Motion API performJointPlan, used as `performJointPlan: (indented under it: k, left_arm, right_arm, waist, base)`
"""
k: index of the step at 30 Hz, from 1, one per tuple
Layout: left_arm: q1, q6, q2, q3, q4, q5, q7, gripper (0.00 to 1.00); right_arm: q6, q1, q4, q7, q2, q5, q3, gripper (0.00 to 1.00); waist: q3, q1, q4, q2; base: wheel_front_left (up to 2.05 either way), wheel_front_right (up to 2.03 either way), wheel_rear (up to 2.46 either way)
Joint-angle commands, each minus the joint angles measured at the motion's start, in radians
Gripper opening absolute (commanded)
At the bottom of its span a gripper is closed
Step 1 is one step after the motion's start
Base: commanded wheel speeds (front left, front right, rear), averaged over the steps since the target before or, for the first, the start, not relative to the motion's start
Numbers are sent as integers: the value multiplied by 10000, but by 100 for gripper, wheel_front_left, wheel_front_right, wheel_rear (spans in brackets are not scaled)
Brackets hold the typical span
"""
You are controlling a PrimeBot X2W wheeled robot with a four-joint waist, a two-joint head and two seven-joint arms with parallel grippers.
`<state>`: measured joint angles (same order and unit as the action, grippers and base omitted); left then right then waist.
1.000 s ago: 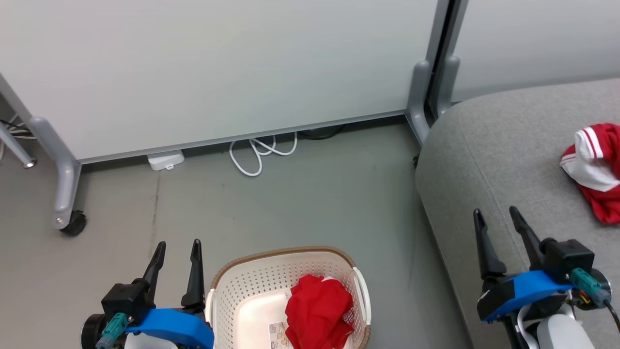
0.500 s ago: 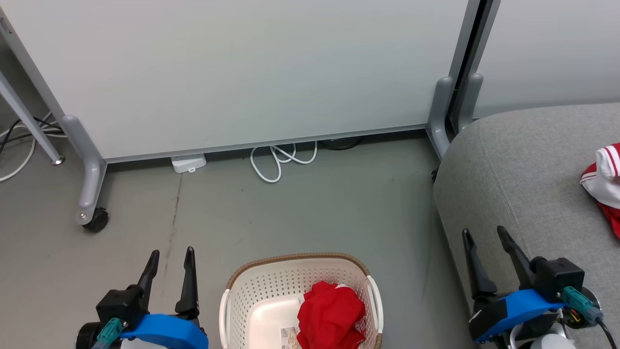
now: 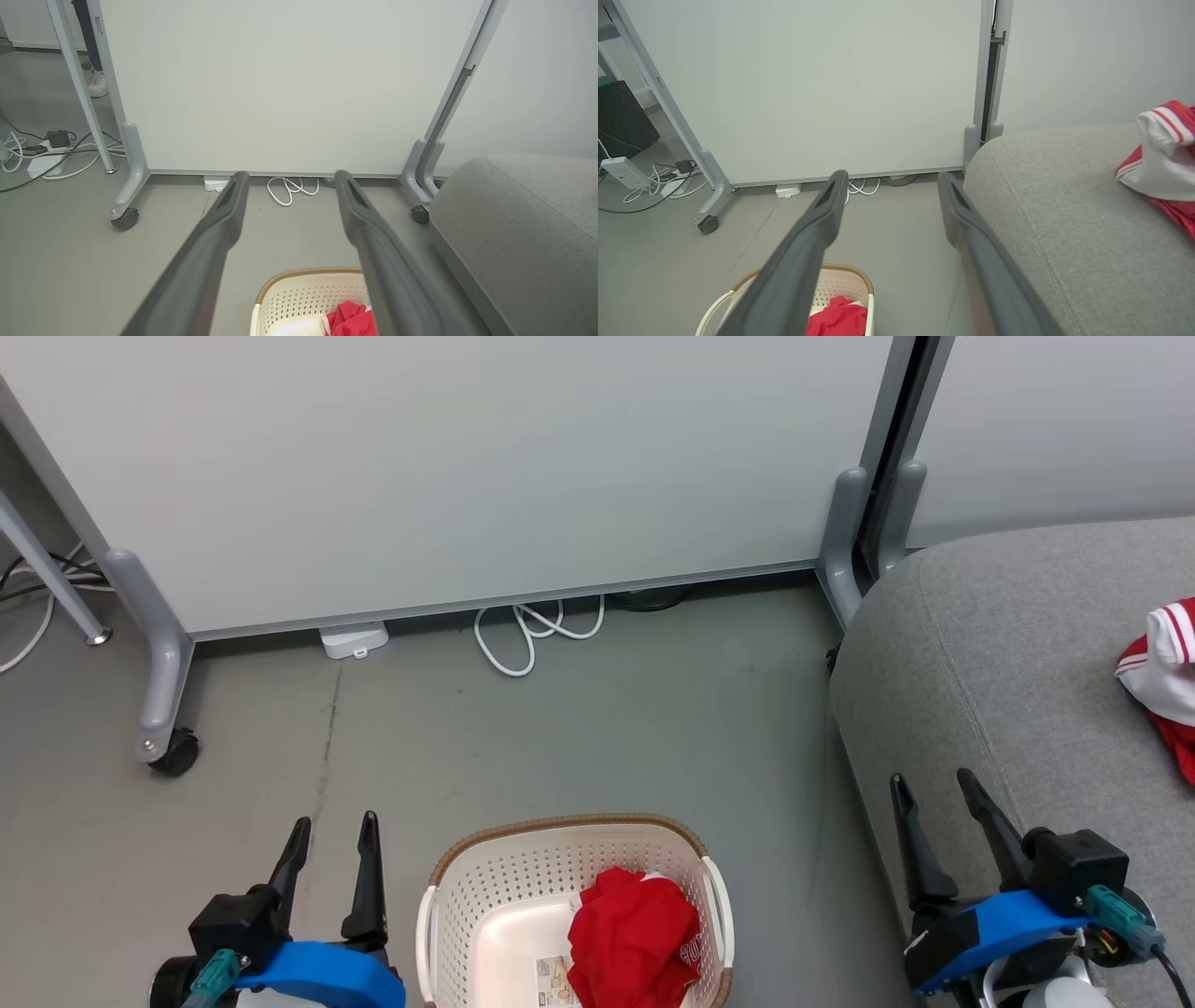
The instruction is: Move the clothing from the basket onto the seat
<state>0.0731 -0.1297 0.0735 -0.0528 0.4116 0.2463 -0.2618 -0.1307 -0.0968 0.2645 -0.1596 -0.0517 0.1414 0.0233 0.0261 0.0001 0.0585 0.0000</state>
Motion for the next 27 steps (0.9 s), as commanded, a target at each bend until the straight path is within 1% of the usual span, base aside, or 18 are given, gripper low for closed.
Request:
performJointPlan:
  k: [1, 7, 13, 20, 27]
  left_arm:
    - [56, -8, -1, -5, -46, -25, -47, 100]
    - [107, -8, -28, -50, -57, -13, -48, 100]
    - [268, -8, -48, -106, -60, -49, -48, 100]
    - [655, -8, -23, -259, 61, -74, -48, 100]
    - [1276, -8, 77, -744, 477, -29, -46, 100]
  right_arm:
    - [-1, 77, -55, 4, 21, 36, -7, 100]
    - [-1, -11, -103, 56, 20, 89, -126, 100]
    - [-1, -295, -222, 129, 19, 8, -306, 100]
    - [-1, -627, -387, 152, 19, 55, -502, 100]
    - [-1, -1084, -597, 125, 18, -4, -692, 100]
  waist:
    - [25, -1, -16, 0]
    - [146, -1, -44, 0]
    - [628, -1, -287, 0]
    - [1484, -1, -795, 0]
    - [2724, -1, -1489, 0]
  base:
    - [0, 0, 0]
    - [0, 0, 0]
    - [0, 0, 0]
    - [0, 0, 0]
    - [0, 0, 0]
